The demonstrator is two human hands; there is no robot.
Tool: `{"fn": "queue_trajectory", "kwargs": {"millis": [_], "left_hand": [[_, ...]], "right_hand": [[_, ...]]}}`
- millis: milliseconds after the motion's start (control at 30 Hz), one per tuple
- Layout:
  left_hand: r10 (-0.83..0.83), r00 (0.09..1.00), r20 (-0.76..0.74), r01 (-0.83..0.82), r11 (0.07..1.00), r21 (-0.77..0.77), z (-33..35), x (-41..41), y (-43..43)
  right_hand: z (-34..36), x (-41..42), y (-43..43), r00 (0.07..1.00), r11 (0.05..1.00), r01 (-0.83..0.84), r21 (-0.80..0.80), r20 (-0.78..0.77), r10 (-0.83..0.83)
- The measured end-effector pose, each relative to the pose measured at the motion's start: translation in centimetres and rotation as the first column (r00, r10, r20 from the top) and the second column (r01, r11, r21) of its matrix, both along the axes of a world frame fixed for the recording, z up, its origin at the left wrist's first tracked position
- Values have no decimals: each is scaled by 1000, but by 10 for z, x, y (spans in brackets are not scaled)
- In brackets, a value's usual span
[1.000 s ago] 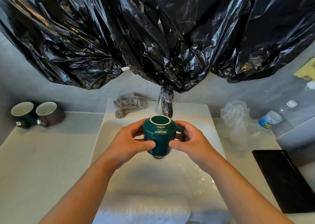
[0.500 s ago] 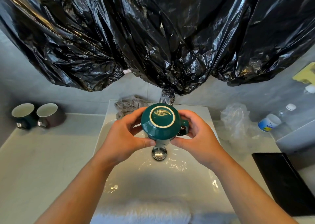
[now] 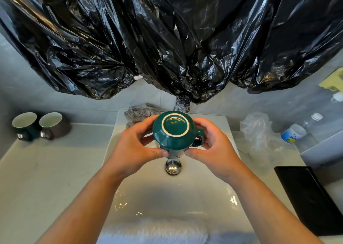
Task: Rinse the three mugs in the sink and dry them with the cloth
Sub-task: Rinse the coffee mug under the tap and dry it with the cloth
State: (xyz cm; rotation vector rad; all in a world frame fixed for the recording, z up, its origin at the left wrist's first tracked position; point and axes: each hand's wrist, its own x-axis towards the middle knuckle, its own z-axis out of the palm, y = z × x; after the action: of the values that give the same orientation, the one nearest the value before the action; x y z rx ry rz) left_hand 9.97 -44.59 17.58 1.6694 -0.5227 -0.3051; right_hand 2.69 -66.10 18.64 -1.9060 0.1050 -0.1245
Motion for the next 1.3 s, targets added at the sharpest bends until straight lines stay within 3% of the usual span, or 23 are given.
{"fn": "queue_trajectory", "kwargs": {"millis": [433,600,700,767,900,1000,1100,1133,1200,1300], "left_hand": [[1,1000,-14,-2,1000,-28,-6,5,2],[13,988,-155,-29,994,-105,-15,6,8],[-49,942,-332,-2,989,-151,-27,3,12],[-95,917,-387,50,991,-124,-35,2,17],[-39,834,-551,-10,996,-86,-52,8,33],[32,725,-688,-177,974,-141,-65,18,45],[148,596,-789,-456,872,-181,-78,35,63],[178,563,-807,-525,831,-183,-82,42,70],[208,523,-826,-608,770,-191,-86,54,80],[202,491,-847,-652,731,-203,-91,67,89]], "right_hand": [[-1,5,3,999,1000,-4,17,-35,5],[-3,14,5,996,993,-55,107,-66,62],[-7,27,13,979,968,-84,237,-161,124],[-13,39,20,951,973,-97,207,-269,152],[-27,62,44,881,981,-66,183,-450,144],[-36,82,64,860,976,-89,201,-479,177],[-46,115,77,863,961,-27,277,-479,163],[-52,128,80,886,976,-19,219,-449,118],[-69,155,79,939,997,-39,-69,-345,13],[-96,192,79,977,900,-32,-435,-204,-63]]}}
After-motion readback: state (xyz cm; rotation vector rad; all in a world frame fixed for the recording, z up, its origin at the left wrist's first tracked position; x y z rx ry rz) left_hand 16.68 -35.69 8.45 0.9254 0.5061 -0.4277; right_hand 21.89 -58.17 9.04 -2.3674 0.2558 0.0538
